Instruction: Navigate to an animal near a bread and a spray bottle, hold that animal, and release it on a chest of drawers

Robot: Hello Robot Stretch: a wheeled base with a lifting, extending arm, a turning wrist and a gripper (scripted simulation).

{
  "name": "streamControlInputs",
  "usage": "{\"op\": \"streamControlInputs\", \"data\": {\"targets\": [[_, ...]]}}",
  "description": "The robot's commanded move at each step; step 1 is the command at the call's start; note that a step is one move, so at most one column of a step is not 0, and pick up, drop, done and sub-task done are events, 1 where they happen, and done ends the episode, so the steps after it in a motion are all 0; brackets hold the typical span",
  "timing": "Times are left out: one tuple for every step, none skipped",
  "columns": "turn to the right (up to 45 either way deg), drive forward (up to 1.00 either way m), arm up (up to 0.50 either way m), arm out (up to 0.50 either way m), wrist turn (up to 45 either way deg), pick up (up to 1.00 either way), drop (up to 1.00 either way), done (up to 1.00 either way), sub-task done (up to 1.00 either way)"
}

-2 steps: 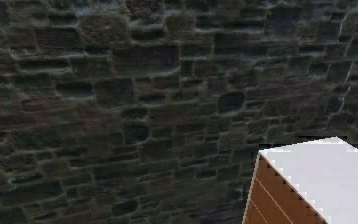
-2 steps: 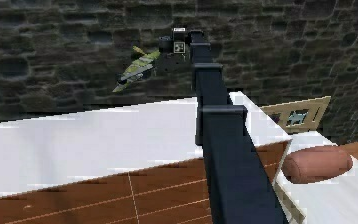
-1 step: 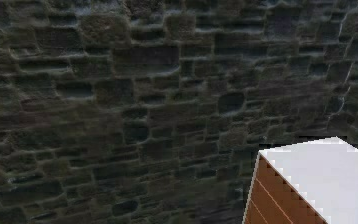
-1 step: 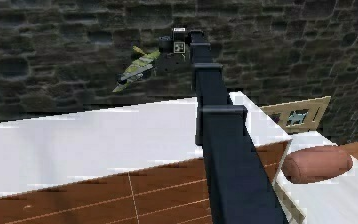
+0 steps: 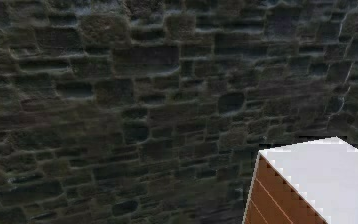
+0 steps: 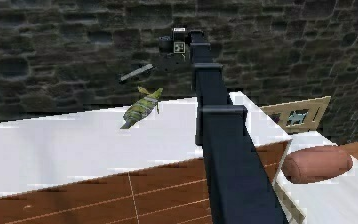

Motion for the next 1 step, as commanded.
{"op": "streamControlInputs", "data": {"targets": [[0.0, 0.00, 0.00, -0.10, 0.0, 0.00, 0.00, 0.00, 0.00]]}}
